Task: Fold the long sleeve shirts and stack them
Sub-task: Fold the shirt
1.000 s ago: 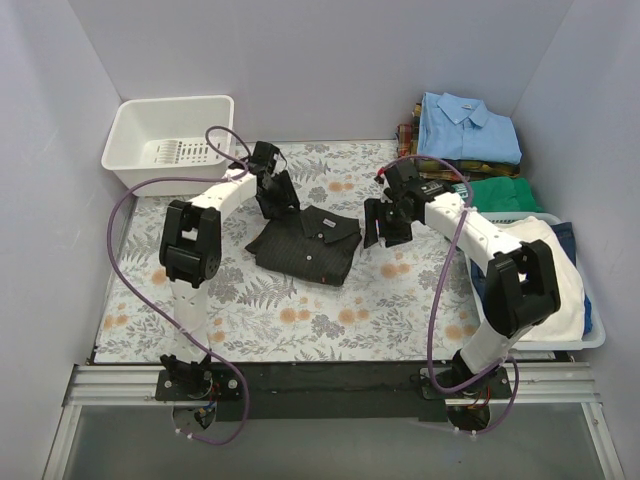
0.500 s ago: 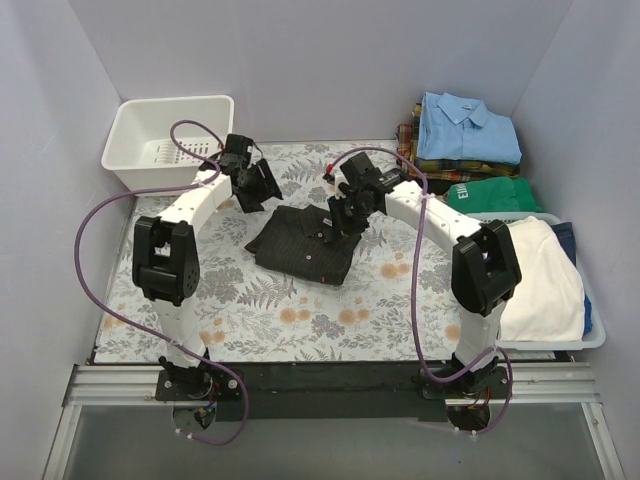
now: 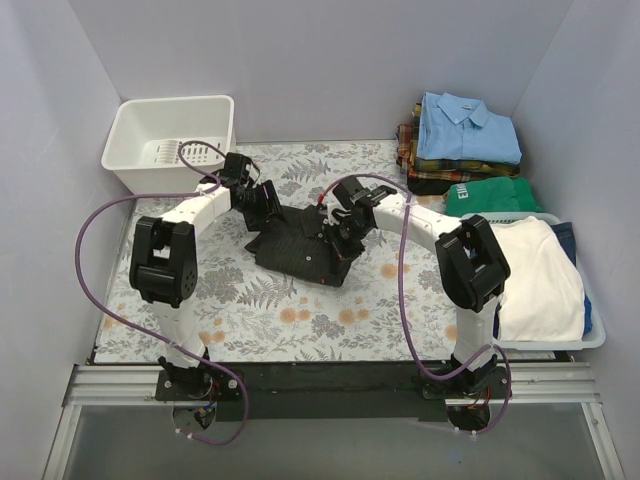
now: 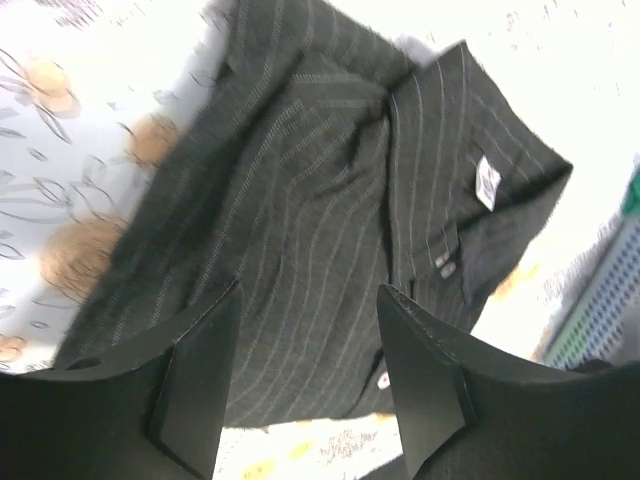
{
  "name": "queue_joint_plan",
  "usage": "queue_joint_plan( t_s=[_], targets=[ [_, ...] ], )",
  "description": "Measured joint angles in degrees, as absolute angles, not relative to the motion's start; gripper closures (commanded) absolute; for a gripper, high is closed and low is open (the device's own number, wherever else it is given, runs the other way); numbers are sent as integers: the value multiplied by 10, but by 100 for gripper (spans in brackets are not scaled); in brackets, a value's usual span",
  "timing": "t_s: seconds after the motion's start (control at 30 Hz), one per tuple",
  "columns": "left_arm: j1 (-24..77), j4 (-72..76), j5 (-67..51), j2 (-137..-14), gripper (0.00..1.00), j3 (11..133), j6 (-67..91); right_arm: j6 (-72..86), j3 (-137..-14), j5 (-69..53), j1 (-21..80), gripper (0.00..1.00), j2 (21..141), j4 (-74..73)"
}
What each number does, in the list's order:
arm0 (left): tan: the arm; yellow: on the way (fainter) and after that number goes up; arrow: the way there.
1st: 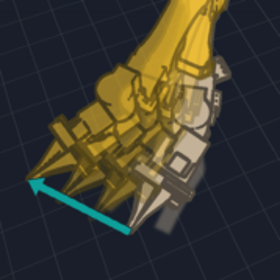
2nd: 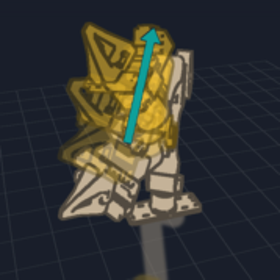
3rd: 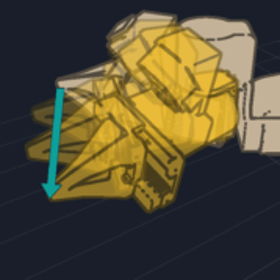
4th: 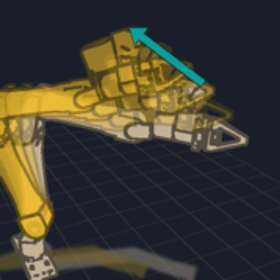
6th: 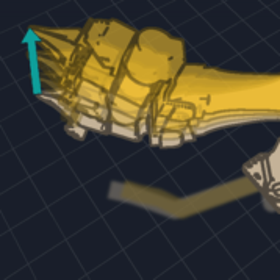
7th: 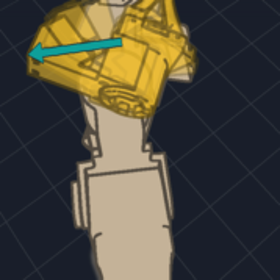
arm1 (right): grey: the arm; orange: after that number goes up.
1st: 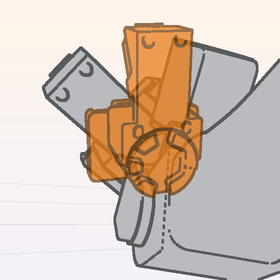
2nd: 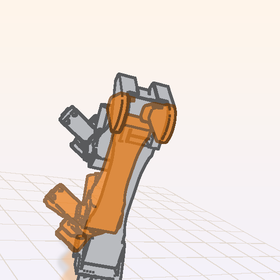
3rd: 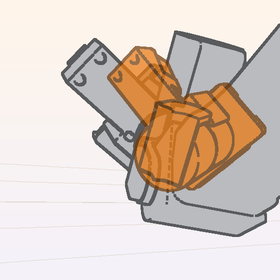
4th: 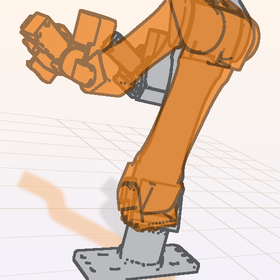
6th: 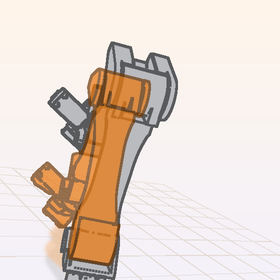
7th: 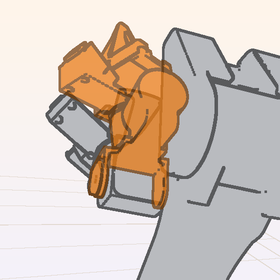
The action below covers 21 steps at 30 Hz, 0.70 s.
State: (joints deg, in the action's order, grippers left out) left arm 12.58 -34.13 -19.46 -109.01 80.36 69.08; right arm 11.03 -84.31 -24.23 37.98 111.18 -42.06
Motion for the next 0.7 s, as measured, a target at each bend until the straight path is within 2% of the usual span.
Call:
queue_joint_plan(
  t_s=[0.3,0.7],
  targets=[
    [139,-322,-246,-1057,49,737,673,98,-801,-249,385,99,1136,-419],
    [149,-315,-238,-1003,52,603,649,97,-788,-227,376,99,1155,-427]
  ],
)
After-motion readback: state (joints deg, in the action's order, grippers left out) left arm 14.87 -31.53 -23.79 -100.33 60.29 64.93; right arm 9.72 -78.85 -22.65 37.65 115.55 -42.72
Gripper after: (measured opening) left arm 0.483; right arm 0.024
